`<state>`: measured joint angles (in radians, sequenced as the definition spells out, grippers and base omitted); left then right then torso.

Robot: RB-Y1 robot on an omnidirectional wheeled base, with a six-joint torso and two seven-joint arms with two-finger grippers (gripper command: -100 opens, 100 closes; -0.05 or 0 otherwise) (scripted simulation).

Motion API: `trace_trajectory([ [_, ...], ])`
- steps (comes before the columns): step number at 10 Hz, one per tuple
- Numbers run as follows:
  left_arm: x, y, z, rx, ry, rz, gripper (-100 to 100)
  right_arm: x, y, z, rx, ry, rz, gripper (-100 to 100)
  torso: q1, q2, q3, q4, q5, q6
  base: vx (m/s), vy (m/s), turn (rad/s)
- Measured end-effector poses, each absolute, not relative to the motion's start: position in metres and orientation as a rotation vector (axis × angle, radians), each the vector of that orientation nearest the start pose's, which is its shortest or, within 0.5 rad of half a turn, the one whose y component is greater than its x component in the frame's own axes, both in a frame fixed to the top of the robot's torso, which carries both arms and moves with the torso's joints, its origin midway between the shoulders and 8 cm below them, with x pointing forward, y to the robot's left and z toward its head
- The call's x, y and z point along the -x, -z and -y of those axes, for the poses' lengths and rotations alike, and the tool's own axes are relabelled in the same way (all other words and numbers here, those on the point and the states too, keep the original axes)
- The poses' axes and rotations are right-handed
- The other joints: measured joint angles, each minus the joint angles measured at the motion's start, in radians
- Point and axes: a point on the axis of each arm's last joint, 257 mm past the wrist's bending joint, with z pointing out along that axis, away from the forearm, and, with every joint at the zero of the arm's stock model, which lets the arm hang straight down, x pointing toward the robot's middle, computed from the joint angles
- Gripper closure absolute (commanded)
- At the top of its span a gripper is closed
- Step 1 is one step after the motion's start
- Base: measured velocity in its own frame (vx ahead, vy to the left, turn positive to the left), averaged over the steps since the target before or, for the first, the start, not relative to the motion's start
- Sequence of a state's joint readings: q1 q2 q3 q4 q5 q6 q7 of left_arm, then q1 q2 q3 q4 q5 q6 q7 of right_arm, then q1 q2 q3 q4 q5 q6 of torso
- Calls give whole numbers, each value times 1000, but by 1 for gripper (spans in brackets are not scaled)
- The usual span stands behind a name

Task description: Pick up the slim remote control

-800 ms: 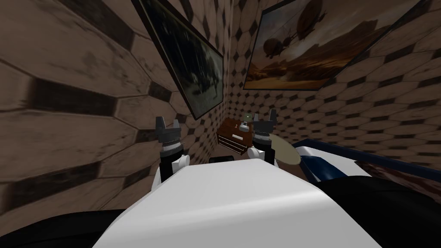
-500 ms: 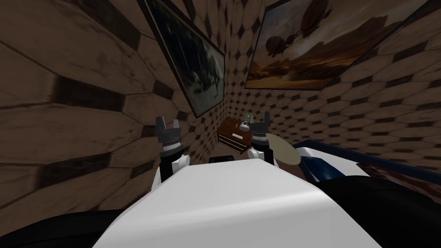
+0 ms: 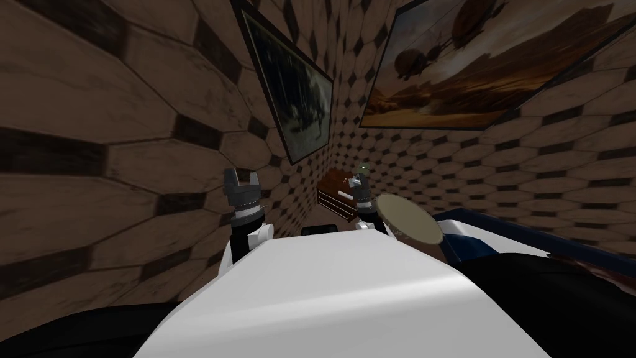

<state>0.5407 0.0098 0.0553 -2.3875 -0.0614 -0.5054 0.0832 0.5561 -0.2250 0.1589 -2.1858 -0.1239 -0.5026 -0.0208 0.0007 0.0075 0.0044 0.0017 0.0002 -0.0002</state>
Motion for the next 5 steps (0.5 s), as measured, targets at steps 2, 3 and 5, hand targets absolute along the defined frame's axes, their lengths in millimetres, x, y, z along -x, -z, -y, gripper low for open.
trace_trajectory([
  [2,-316,-60,-285,571,1289,-587,0,-365,84,216,-775,-1478,-965,-100,-1,-3,-1,0,0,0,-50,6,154],
  [3,-316,-60,-285,570,1289,-587,0,-364,107,210,-790,-1467,-1030,-100,-1,-4,-2,-1,0,0,-59,18,329],
  [5,-316,-60,-285,571,1289,-587,0,-359,149,198,-814,-1445,-1146,-100,-1,-4,-2,-1,0,1,-42,8,120],
])
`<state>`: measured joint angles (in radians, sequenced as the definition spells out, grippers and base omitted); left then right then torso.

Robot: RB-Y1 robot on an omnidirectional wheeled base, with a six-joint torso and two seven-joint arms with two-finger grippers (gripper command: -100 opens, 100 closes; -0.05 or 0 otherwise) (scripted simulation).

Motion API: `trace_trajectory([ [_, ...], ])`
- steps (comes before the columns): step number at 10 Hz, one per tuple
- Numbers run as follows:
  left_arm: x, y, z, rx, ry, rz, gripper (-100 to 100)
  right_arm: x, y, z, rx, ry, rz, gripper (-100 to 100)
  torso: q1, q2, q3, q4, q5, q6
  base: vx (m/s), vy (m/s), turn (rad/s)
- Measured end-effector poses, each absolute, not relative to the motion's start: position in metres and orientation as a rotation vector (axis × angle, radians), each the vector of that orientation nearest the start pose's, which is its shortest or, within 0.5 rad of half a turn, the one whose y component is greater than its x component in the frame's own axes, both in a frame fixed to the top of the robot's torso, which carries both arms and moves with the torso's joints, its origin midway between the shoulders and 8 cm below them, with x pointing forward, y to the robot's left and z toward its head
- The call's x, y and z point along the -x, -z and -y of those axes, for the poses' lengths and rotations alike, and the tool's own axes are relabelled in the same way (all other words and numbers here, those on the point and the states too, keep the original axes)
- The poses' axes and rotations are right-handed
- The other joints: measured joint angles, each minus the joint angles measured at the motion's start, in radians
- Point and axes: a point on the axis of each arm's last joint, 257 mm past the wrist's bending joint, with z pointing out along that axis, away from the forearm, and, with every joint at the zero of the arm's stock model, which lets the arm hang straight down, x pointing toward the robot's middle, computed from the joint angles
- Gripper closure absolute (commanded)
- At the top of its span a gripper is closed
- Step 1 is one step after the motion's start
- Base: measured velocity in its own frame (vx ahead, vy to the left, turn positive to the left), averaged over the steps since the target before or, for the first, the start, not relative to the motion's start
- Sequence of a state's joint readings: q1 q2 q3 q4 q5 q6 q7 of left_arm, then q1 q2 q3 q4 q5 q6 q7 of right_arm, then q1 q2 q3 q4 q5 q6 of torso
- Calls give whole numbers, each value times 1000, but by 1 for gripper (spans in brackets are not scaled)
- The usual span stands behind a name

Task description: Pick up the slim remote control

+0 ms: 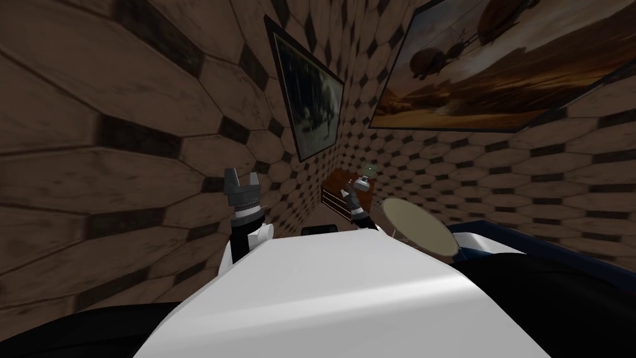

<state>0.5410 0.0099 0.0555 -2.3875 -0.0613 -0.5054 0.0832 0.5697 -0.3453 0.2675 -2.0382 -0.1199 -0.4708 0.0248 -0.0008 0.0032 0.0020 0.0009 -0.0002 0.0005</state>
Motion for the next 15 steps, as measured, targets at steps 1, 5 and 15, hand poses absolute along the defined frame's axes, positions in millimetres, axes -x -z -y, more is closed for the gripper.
trace_trajectory([
  [1,-316,-60,-285,570,1289,-587,0,-354,172,192,-826,-1429,-1213,-100,0,0,0,0,0,-1,-23,2,92],
  [5,-316,-60,-285,571,1289,-587,0,-335,243,179,-854,-1370,-1418,-100,-1,-2,-1,-1,0,-1,-15,3,171],
  [15,-316,-60,-285,571,1288,-587,0,-247,408,172,-852,-1158,-1923,-100,-2,-4,-2,-1,0,1,8,-6,188],
])
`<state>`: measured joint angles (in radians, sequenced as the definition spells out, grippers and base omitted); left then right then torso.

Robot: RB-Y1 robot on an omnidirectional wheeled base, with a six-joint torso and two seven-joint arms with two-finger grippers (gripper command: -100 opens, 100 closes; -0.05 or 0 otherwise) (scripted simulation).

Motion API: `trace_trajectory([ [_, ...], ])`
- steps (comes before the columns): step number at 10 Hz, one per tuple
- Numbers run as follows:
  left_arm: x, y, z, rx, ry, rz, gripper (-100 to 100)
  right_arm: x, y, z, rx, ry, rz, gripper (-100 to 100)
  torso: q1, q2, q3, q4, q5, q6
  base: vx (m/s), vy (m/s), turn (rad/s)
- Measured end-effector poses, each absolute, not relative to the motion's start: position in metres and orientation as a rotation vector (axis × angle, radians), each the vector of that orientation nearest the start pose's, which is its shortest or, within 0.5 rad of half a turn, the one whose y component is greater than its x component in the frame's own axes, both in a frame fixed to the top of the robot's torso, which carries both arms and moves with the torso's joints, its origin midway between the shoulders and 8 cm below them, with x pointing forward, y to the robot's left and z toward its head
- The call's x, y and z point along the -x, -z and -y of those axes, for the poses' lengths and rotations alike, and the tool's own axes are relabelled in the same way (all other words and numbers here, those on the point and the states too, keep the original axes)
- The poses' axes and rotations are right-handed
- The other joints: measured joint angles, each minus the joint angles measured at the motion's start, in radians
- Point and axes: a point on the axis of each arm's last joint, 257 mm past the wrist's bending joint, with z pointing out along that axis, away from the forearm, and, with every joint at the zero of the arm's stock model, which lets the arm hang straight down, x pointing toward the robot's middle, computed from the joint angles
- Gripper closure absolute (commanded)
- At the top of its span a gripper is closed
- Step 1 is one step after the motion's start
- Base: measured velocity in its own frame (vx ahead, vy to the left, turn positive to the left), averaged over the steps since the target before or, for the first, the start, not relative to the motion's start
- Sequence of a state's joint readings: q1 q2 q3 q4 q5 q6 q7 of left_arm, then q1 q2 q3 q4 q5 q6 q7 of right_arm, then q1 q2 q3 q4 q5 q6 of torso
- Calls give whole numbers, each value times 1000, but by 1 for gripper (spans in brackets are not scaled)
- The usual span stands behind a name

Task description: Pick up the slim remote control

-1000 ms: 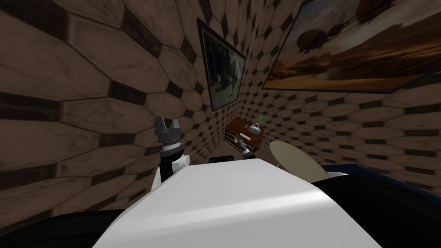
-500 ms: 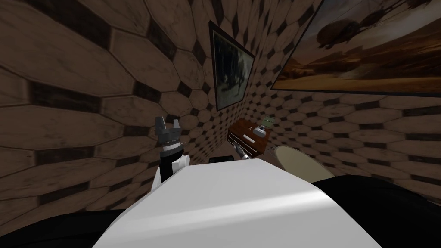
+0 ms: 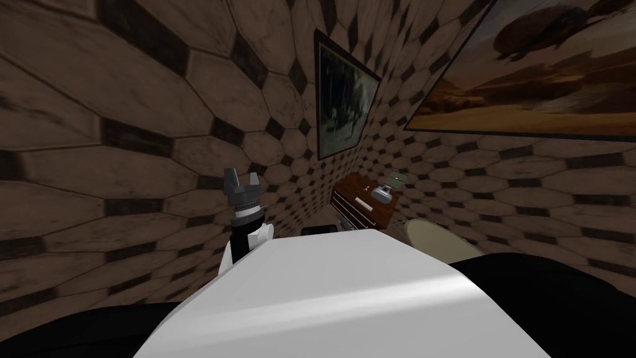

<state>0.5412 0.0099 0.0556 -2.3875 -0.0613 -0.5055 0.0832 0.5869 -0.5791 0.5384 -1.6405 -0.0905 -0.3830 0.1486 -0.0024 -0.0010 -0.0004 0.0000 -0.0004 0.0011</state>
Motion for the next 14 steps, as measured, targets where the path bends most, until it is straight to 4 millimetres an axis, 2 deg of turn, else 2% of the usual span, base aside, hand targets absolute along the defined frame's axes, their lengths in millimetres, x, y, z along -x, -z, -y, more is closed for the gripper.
trace_trajectory([
  [2,-316,-60,-285,571,1288,-587,0,-222,438,179,-836,-1110,-2020,-100,-1,-1,0,0,0,0,28,-22,194],
  [3,-316,-60,-285,571,1288,-587,0,-206,460,180,-819,-1076,-2088,-100,-1,-2,-1,0,0,-1,55,-39,489],
  [5,-316,-60,-285,571,1288,-587,0,-172,496,199,-781,-983,-2234,-100,-3,-3,-2,-1,-1,0,45,-41,214],
  [7,-316,-60,-285,571,1288,-587,0,-119,528,215,-717,-889,-2388,-100,-4,-3,-2,-1,0,-1,54,-62,281],
  [10,-316,-60,-285,571,1288,-587,0,-74,559,245,-649,-770,-2543,-100,-2,-3,-2,-1,0,0,46,-41,256],
  [11,-316,-60,-285,571,1288,-587,0,-52,567,257,-616,-725,-2601,-100,-2,-3,-2,-1,0,-1,39,-44,120],
  [14,-316,-60,-285,571,1288,-588,0,-11,588,287,-537,-612,-2723,-100,-2,-3,-2,-1,0,0,44,-55,207],
])
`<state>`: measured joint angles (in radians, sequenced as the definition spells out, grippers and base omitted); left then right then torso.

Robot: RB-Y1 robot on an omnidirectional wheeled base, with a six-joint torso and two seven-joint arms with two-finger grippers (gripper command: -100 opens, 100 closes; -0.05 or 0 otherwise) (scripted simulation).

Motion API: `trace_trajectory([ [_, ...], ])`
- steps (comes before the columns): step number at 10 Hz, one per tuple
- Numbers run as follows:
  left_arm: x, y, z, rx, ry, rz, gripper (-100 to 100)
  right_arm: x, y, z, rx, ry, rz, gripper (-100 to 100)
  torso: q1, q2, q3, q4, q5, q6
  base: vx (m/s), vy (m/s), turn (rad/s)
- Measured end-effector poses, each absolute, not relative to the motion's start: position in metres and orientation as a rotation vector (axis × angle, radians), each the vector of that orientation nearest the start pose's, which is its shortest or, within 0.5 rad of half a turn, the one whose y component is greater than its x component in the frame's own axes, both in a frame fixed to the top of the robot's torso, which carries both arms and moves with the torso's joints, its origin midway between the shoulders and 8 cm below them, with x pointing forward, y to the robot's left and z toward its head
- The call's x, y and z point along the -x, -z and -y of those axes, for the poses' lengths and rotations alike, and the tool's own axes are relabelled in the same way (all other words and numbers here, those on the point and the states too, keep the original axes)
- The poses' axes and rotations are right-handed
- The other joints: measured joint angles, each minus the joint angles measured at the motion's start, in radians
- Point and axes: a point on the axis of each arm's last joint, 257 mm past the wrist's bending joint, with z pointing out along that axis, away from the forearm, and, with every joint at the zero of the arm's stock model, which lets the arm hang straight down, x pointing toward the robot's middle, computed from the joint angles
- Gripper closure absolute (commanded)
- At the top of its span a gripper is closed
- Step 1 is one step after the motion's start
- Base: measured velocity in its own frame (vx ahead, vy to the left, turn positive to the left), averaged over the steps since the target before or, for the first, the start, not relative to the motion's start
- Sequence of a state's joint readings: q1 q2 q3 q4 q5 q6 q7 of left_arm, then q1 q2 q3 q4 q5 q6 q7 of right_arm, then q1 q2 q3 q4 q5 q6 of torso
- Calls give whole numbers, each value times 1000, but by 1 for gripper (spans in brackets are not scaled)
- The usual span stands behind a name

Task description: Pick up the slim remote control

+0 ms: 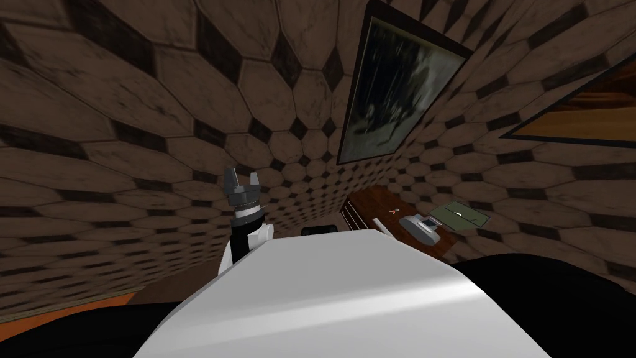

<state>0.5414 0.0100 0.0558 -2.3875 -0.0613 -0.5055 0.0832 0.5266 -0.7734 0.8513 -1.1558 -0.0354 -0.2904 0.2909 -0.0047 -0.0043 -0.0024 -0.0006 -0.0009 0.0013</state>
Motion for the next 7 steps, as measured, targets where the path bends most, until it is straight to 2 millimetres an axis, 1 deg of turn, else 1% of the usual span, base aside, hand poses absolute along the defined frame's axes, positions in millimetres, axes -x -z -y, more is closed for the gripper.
trace_trajectory([
  [1,-316,-60,-285,571,1288,-587,0,13,596,304,-502,-557,-2778,-100,0,0,0,0,0,-1,36,-47,124],
  [2,-316,-60,-285,571,1288,-588,0,23,593,317,-475,-527,-2807,-100,1,0,0,0,0,0,47,-57,249],
  [3,-316,-60,-285,571,1288,-587,0,39,591,333,-438,-482,-2852,-100,0,0,0,0,0,-1,45,-55,124],
  [4,-316,-60,-285,571,1288,-588,0,45,594,340,-412,-457,-2874,-100,0,-1,0,0,0,0,22,-20,-18],
  [5,-316,-60,-285,571,1288,-587,0,48,596,345,-406,-443,-2883,-100,3,1,0,0,0,0,26,-29,209],
  [6,-316,-60,-285,571,1288,-587,0,63,595,355,-374,-412,-2915,-100,2,1,0,0,1,0,29,-45,123],
  [7,-316,-60,-285,571,1288,-588,0,68,598,366,-346,-382,-2937,-100,1,0,0,0,0,0,46,-72,203],
])
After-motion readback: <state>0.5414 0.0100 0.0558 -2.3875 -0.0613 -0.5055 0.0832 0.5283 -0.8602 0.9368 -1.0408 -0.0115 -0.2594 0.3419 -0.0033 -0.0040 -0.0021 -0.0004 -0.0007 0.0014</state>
